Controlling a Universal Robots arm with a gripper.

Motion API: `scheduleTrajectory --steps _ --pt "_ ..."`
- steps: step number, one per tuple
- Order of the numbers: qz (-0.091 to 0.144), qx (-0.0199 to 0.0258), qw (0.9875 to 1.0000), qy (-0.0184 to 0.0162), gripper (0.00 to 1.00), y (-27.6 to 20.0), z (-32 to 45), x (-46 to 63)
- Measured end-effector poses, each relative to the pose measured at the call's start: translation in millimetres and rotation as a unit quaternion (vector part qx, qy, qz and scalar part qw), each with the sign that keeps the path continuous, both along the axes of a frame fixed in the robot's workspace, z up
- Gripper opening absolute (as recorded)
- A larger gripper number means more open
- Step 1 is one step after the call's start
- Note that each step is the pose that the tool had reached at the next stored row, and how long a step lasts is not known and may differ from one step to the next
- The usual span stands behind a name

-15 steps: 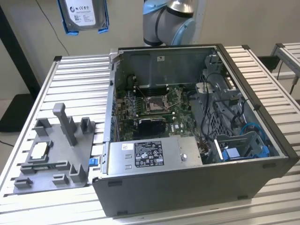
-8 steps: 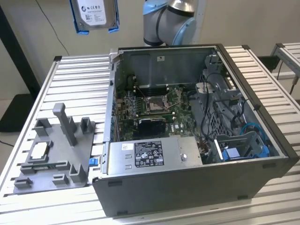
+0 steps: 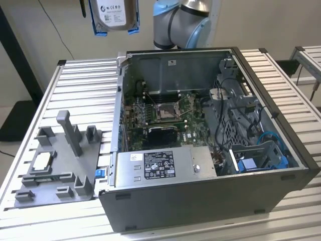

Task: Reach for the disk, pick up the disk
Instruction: 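Pick up the disk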

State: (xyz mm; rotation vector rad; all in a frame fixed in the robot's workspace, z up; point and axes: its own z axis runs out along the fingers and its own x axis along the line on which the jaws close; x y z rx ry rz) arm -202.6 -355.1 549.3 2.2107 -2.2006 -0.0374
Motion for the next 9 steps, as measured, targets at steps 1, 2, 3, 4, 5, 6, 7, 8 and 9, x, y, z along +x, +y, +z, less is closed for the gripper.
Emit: scheduleTrajectory --steps 1,2,3,4,5,6,7,8,9 --pt "0.000 0.0000 1.0000 0.0000 0.00 0.0 0.0 3.9" --pt "0.000 0.0000 1.0000 0.0000 0.00 0.0 0.0 7.8" --pt "0.000 0.0000 1.0000 0.0000 0.00 0.0 0.0 11.7" --pt "0.000 0.0000 1.0000 0.0000 0.00 0.0 0.0 15.9" --pt "0.000 0.0000 1.0000 0.0000 0.00 0.0 0.0 19.5" --pt "0.000 0.0000 1.0000 0.0000 0.00 0.0 0.0 23.2" --pt "0.000 0.0000 1.0000 0.0000 0.00 0.0 0.0 26.8" --pt "0.000 0.0000 1.0000 0.0000 0.00 0.0 0.0 30.5" --pt "0.000 0.0000 1.0000 0.0000 0.00 0.0 0.0 34.2"
